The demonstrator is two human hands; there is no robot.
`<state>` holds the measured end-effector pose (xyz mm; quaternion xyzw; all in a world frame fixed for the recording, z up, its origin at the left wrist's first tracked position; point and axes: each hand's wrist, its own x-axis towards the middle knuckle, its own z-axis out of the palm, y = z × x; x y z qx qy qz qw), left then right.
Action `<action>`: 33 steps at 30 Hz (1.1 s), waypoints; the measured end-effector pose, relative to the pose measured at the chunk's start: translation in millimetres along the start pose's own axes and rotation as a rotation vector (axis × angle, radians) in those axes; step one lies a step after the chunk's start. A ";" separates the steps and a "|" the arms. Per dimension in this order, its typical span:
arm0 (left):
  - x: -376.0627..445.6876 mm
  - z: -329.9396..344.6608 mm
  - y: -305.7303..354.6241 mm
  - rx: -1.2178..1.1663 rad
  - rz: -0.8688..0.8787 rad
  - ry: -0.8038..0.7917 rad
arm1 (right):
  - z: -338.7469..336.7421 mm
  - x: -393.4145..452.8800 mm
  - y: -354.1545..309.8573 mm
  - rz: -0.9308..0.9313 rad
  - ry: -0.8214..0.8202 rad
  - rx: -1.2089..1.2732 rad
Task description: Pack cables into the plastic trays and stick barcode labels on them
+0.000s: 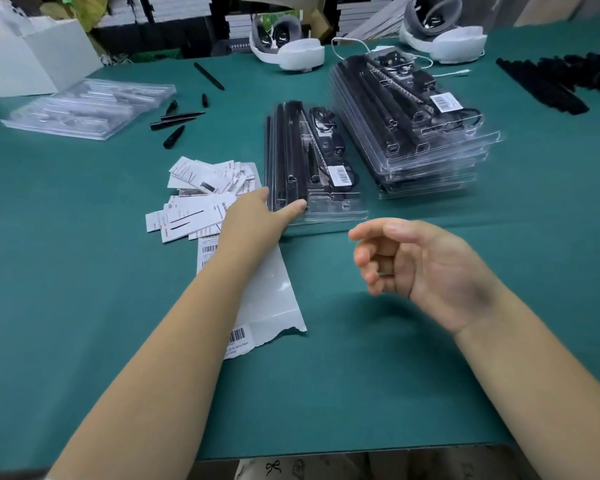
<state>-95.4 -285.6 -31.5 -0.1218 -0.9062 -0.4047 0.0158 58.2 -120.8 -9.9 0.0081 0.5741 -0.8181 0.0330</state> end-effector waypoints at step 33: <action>2.7 0.3 1.9 0.373 -0.015 -0.054 | 14.2 43.4 0.4 -0.019 0.205 -1.348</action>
